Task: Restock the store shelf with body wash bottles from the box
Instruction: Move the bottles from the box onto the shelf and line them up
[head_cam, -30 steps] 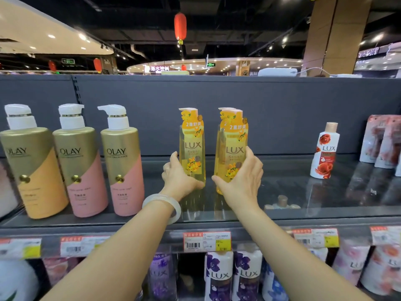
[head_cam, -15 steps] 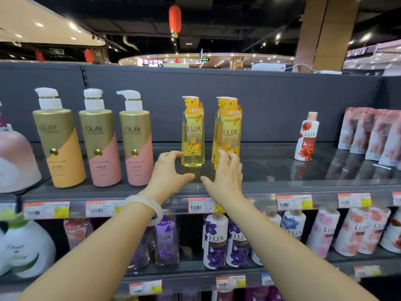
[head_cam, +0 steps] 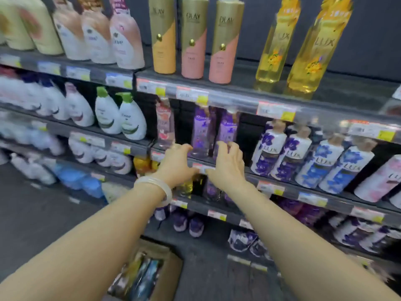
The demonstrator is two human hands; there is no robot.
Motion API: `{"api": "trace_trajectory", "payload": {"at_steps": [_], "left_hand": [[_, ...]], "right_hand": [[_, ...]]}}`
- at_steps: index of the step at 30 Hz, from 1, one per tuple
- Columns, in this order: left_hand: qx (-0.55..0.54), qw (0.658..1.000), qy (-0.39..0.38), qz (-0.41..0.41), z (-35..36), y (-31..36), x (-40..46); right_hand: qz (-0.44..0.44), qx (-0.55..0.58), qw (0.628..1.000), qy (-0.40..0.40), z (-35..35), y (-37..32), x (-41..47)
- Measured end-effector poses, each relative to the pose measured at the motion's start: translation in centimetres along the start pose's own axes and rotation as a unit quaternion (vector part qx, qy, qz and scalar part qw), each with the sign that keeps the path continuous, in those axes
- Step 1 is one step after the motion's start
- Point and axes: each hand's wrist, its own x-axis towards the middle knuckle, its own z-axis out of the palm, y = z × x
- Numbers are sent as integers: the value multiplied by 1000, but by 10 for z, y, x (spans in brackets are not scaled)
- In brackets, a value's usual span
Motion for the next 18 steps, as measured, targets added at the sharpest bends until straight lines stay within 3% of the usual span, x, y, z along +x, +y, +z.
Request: {"api": "trace_trajectory", "payload": {"at_steps": [6,13,18], "left_hand": [[45,995,-26,-82,7,-97,-65],[85,984,-62,-141,-22,-216,-123],[135,972,-119,-149,-43,-305,-147]], "right_hand": [[-39,-43,992,-115,83,-50,-37],[-68,-53,979,-186,173,-139,-64],[-40,-50,971,-230,243,-194,-81]]}}
